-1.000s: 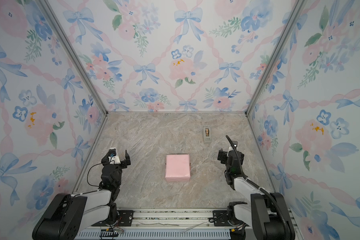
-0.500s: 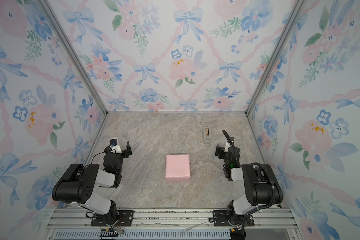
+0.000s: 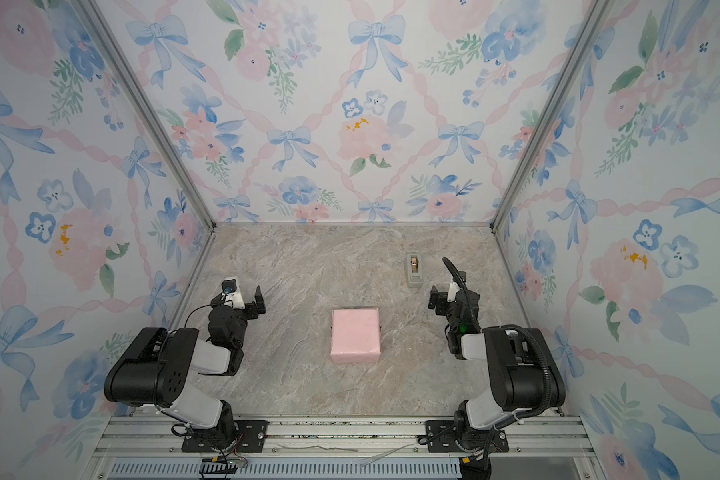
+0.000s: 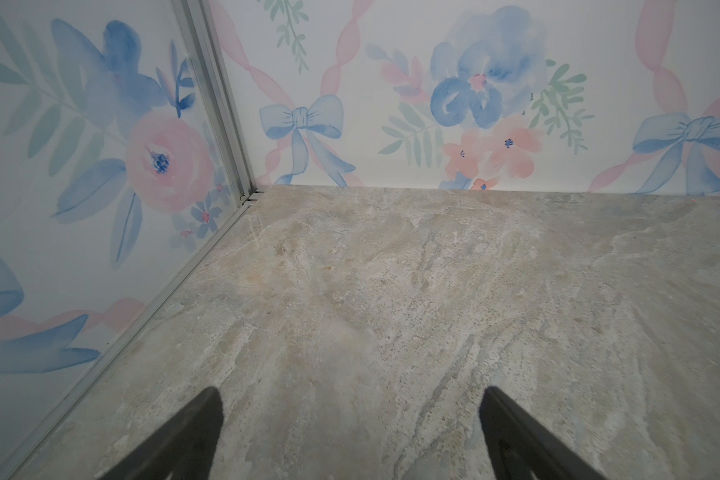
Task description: Wrap the gift box in paper
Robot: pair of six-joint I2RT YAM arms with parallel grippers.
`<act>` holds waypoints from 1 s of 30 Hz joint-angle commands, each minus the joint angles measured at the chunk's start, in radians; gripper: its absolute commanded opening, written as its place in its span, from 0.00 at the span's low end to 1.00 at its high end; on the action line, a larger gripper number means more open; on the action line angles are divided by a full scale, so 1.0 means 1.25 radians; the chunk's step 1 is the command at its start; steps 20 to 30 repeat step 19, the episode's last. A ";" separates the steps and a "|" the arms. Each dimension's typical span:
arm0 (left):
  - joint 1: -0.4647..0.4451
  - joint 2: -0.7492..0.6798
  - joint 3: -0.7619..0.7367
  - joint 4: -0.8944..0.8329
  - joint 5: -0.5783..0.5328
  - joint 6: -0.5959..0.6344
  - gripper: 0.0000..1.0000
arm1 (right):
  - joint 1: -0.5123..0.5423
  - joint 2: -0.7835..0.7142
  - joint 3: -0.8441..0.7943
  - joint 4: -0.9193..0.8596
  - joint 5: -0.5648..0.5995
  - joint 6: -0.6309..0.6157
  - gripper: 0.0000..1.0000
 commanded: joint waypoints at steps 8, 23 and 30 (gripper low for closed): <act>-0.001 0.000 -0.005 -0.003 0.012 -0.009 0.98 | 0.002 -0.003 0.009 0.002 0.001 -0.007 0.96; -0.006 0.000 -0.002 -0.006 0.011 -0.002 0.98 | 0.001 -0.003 0.009 0.003 0.002 -0.008 0.96; -0.006 0.000 -0.002 -0.006 0.011 -0.002 0.98 | 0.001 -0.003 0.009 0.003 0.002 -0.008 0.96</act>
